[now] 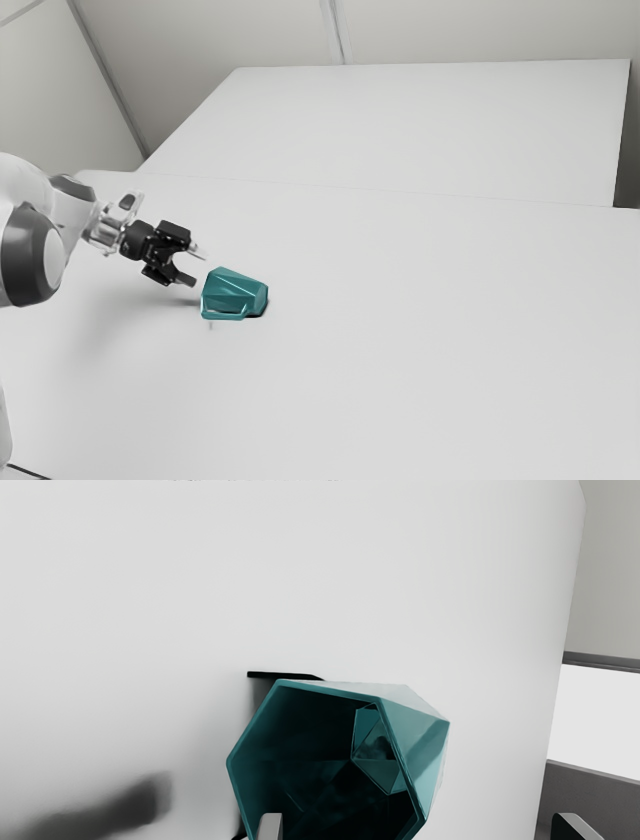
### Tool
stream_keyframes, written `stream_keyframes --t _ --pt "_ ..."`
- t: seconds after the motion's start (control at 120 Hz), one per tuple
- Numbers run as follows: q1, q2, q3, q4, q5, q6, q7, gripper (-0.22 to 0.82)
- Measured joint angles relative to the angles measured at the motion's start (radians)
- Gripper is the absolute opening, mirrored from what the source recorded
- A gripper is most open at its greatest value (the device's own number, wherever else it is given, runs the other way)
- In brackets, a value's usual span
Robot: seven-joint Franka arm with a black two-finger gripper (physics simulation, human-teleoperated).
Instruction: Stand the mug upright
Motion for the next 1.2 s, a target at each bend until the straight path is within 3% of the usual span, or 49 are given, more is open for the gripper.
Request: stream_keyframes --t 0.275,0.633,1.0,1.2 --pt "-0.042 -0.055 -0.004 -0.074 -0.001 0.079 0.027 0.58" --pt "-0.065 -0.026 -0.045 -0.082 -0.058 0.146 0.047 0.56" --pt "-0.082 -0.049 -0.046 -0.138 -0.096 0.153 0.060 0.38" --pt "-0.083 -0.051 -0.044 -0.143 -0.103 0.154 0.067 0.11"
